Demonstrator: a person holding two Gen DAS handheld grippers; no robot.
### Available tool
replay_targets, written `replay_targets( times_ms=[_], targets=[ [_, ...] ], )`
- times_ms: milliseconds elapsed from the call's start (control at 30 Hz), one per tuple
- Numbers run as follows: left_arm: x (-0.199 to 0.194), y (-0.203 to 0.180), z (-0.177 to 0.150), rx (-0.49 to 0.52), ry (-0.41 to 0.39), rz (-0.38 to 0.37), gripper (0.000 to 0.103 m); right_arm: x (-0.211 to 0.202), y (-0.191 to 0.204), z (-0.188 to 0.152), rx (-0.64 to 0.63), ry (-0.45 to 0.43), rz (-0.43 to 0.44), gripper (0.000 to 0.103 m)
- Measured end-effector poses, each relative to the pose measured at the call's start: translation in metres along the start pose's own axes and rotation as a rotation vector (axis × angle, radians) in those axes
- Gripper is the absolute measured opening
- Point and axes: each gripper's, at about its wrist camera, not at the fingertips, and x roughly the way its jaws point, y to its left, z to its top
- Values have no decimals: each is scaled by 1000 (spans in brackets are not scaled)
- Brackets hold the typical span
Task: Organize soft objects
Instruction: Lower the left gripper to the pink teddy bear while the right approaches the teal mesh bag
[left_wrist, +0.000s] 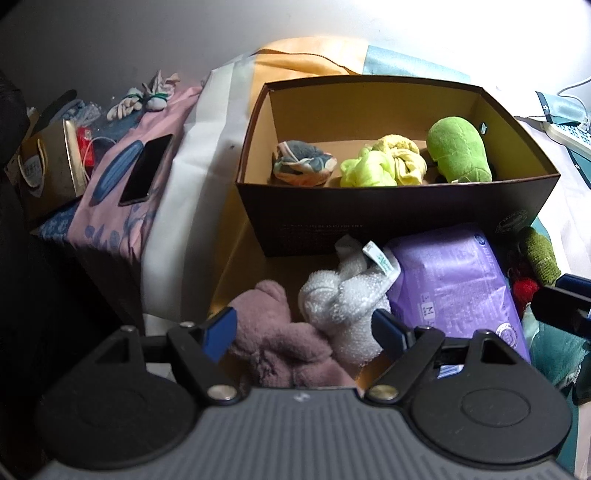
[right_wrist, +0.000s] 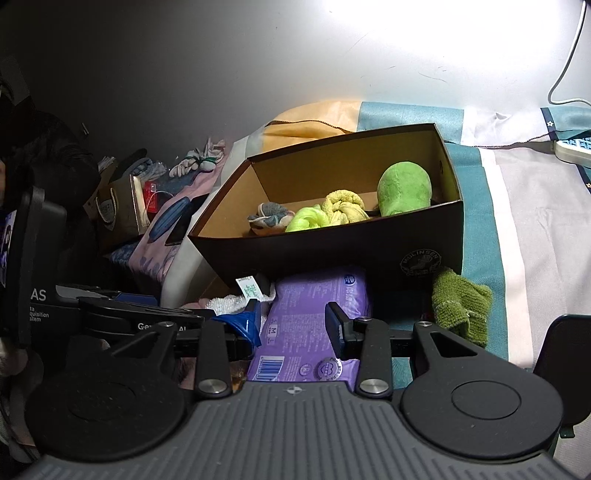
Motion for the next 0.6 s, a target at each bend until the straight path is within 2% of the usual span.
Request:
replay_targets(
  times_ms=[367,600],
  targets=[
    [-6,20,-36,-18,-9,-65,84,-6,-8,-18,-28,39,8,22],
    [-14,36,-59,-50,-31,-149,85,-6,-12,-24,-30,54,11,22]
  ],
)
